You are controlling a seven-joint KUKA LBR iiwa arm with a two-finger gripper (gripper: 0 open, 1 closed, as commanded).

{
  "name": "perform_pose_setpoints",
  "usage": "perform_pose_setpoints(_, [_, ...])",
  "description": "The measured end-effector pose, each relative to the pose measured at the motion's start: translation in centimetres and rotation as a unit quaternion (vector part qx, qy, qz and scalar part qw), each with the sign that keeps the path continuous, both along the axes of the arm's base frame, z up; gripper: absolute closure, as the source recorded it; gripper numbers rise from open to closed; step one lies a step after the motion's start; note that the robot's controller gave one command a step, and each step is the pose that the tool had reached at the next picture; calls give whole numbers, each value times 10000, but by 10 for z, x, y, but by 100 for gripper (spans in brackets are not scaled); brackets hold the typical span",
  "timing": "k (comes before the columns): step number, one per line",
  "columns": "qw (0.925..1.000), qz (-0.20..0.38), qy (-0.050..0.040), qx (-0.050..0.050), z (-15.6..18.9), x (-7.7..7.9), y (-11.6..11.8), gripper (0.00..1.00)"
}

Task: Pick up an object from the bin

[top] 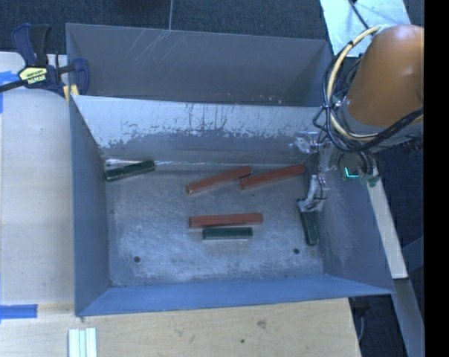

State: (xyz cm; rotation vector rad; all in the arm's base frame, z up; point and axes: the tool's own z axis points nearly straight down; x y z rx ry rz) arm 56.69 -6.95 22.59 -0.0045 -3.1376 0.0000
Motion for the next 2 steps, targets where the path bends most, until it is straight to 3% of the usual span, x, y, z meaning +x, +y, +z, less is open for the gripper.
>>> perform_pose_setpoints(1, [9960, 898, -4, 5, -139, 54, -4, 0])
perform_pose_setpoints(2, [9914, 1309, -8, 5, -156, 55, 10, 0])
